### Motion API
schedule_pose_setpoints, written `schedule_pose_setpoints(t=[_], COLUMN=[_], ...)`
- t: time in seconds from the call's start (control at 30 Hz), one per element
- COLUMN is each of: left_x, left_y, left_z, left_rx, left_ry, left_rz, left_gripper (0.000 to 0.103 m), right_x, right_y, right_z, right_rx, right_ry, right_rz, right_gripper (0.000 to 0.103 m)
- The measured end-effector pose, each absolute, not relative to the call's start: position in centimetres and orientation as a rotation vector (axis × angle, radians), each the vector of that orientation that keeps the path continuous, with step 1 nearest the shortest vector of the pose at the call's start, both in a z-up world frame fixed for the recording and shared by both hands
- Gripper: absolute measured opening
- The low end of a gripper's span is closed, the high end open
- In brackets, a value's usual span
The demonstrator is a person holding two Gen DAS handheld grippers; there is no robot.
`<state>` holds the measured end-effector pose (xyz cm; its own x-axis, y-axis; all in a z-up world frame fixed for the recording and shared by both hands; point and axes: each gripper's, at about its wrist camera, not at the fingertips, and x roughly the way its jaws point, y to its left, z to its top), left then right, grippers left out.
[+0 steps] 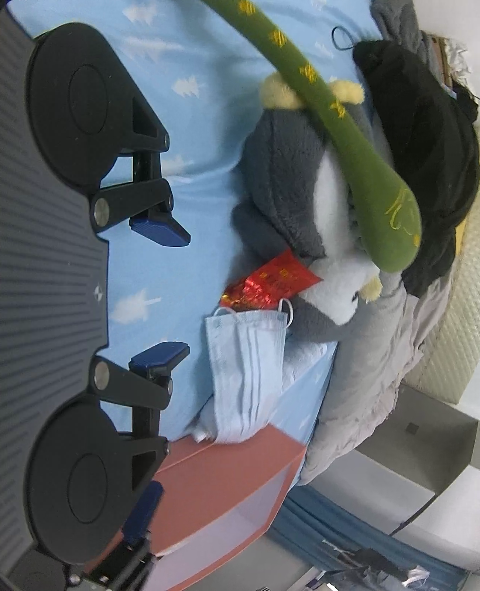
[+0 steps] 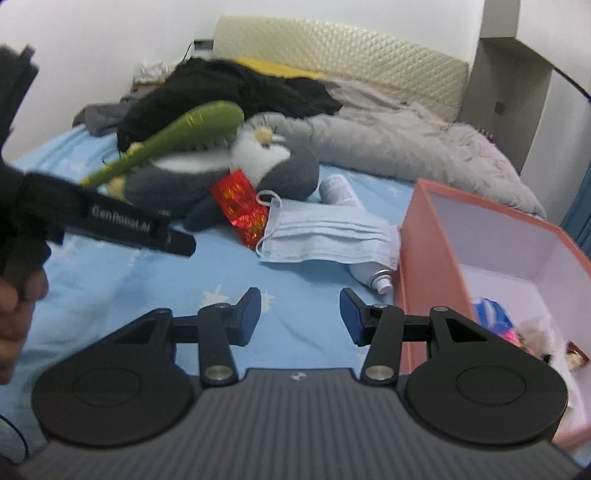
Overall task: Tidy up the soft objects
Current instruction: 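Grasp the red candy packet with the left tool while the right tool grasps the white face mask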
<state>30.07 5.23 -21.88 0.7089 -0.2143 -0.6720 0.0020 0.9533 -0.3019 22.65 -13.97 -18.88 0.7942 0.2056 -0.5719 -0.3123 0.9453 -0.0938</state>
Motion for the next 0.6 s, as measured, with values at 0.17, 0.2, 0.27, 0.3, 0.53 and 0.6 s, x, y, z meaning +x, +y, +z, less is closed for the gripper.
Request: schedule_pose_setpoints(t=[0.17,0.2,0.27,0.3,0.53,0.6], left_x=[33.9,34.6,36.0,36.7,39.9,40.4], left_y=[5.8,5.9,6.2,6.4,7.2,7.2], left_z=[-24.2,-24.6,-25.3,-25.6,-27.2,-27.6], left_rx=[-0.331,-0.338,-0.360,-0.377,-0.453,-0.471], left_ry=[0.786,0.788,0.790,0.791,0.767,0.764], left_rz=[-0.128,-0.130,-0.134,-0.141,-0.170,-0.176], left_gripper=[0.063,0.063,0.063,0.063,0.062,0.062], right_x=[26.3,27.1,28.4,29.0,33.1,34.0], right_y=[-14.2,-14.4,-14.2,-14.2,-14.8,-15.0], right_z=[-21.0,-21.4,-22.4,-22.8,-24.9,-25.3], right_rx=[-0.050,0.006,0.070,0.099,0.342,0.397], right_ry=[0.651,0.663,0.681,0.683,0.696,0.697], right_rz=[0.294,0.294,0.278,0.274,0.208,0.189], right_gripper=[0.050,0.050,0.050,0.050,0.050,0.050])
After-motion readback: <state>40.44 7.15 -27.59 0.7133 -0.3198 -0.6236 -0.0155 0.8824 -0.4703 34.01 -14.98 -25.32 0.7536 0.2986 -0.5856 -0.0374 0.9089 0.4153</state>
